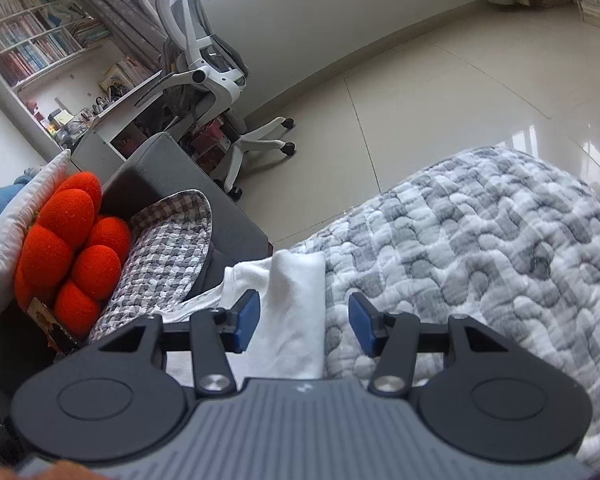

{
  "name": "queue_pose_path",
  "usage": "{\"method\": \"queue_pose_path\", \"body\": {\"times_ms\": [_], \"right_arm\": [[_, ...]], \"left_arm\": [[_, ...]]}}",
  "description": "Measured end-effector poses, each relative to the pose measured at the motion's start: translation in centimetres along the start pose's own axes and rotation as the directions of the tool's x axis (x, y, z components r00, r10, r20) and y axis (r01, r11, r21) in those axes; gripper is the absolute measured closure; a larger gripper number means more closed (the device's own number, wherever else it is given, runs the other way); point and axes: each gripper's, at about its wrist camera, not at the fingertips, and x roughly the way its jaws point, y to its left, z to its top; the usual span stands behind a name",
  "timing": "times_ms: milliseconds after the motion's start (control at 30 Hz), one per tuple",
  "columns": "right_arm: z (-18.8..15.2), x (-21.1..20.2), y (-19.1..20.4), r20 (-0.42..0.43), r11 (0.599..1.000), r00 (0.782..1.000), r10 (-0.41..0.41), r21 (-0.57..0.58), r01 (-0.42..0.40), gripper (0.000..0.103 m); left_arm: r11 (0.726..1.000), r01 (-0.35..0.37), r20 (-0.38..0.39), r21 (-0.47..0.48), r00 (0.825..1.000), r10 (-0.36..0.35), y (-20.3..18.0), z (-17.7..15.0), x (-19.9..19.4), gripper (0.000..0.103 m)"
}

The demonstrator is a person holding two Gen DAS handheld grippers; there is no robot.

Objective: Fold clothes

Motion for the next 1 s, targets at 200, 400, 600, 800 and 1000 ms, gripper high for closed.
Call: {"method": "queue_pose_path", "body": {"times_ms": [200,400,600,800,1000], "right_arm": [[-0.2,1.6,-0.9,0.044,1.0,0.999,0.008,-0.017,-0.007,0.092],[-0.7,2.6,-1.9,0.096,0.999,0.995,0.006,-0.035,-0.003,0.095],[-0.6,2.3,-1.6,0.099,0.998,0.995,-0.01,-0.057,0.016,0.082],[-0.8,-0.1,1.5,0.116,0.975,0.991,-0.061,-0.205,0.084,0.057],[-3.8,-1.6,3.7,0.075,0.895,0.992,-0.102,-0.428,0.125,0.057]], "left_arm": [[1.0,0.004,0.048,0.003,0.999,-0.004,0.0,-0.5,-0.3,0.099],[0.994,-0.067,0.081,0.082,0.995,0.06,-1.0,-1.7,0.3,0.099],[0.993,-0.065,0.084,0.094,0.995,0.057,-0.9,-1.5,-0.3,0.085],[0.993,-0.062,0.106,0.097,0.993,0.051,-0.7,-0.9,-1.6,0.071],[0.994,-0.053,0.046,0.099,0.998,0.049,-0.4,-1.1,-1.4,0.073]]}}
